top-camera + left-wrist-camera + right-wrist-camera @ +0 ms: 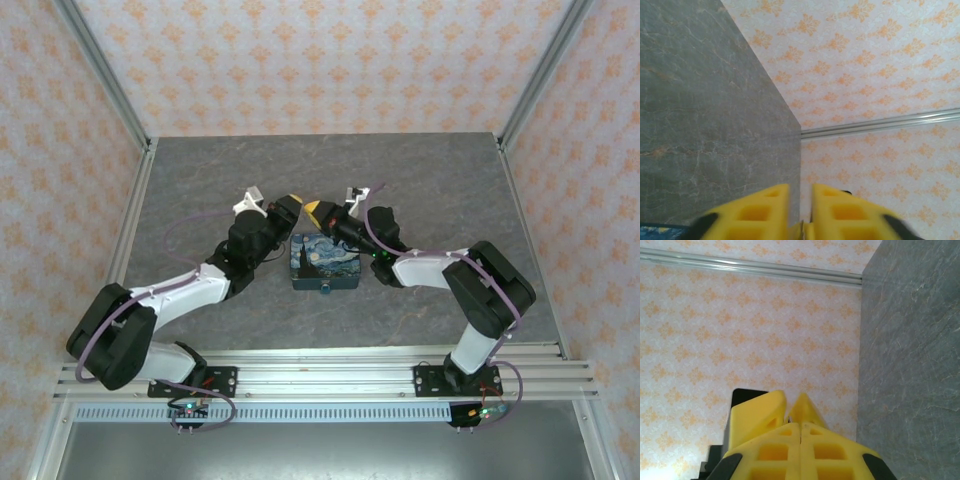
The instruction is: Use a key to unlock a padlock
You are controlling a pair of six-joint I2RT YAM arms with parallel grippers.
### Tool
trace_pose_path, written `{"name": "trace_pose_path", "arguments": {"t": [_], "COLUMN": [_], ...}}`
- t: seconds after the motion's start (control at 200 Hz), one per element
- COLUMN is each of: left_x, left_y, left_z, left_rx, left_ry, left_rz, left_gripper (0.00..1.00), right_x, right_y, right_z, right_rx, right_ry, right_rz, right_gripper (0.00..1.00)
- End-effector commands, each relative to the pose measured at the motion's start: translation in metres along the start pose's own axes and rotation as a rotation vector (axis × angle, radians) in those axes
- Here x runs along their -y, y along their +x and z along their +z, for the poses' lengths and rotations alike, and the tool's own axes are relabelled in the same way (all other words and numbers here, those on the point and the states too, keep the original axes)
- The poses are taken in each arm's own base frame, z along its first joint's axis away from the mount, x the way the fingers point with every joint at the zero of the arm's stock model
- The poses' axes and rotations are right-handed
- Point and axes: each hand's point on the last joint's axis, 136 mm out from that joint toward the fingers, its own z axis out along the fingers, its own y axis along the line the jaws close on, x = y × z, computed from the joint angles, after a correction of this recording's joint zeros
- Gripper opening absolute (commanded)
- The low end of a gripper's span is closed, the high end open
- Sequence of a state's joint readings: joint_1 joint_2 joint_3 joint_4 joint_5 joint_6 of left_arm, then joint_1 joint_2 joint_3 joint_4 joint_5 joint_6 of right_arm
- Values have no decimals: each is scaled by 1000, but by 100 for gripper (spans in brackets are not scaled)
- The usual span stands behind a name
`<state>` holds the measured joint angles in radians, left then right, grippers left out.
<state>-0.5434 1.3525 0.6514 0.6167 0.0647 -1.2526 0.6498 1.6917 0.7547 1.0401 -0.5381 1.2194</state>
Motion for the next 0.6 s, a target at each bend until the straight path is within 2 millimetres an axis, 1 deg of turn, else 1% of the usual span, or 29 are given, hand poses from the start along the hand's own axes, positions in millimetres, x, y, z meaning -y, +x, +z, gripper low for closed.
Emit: {"name": "trace_pose_path", "arguments": {"t": [0.0, 0.045, 0.085, 0.165, 0.245, 0.39, 0.43, 0.53, 0.596], "left_x": [8, 5, 1, -9, -22, -47, -56, -70, -77], "left_y": [-17, -23, -28, -30, -22, 13, 26, 58, 80], "left_z": [-18, -29, -39, -62, -79, -97, -102, -113, -117], "left_rx": [54, 64, 65, 38, -33, -235, -296, -414, -471], "left_ry": [-21, -56, -92, -163, -235, -262, -271, -270, -256], "left_rz": [44, 66, 92, 157, 227, 317, 345, 436, 491], "left_gripper": [66, 77, 83, 89, 92, 94, 94, 93, 90], "right_x": [-4, -2, 1, 5, 12, 33, 37, 45, 48], "right_y": [-10, -12, -15, -20, -25, -37, -40, -43, -43], "right_z": [-5, -9, -12, -19, -25, -38, -40, -41, -40], "right_rx": [39, 46, 52, 59, 61, 86, 94, 98, 98], "right_ry": [-17, -10, 0, 19, 45, 104, 115, 140, 156], "right_rz": [-17, -17, -17, -12, -6, 41, 50, 67, 66], "right_gripper": [0, 0, 0, 0, 0, 0, 0, 0, 0]}}
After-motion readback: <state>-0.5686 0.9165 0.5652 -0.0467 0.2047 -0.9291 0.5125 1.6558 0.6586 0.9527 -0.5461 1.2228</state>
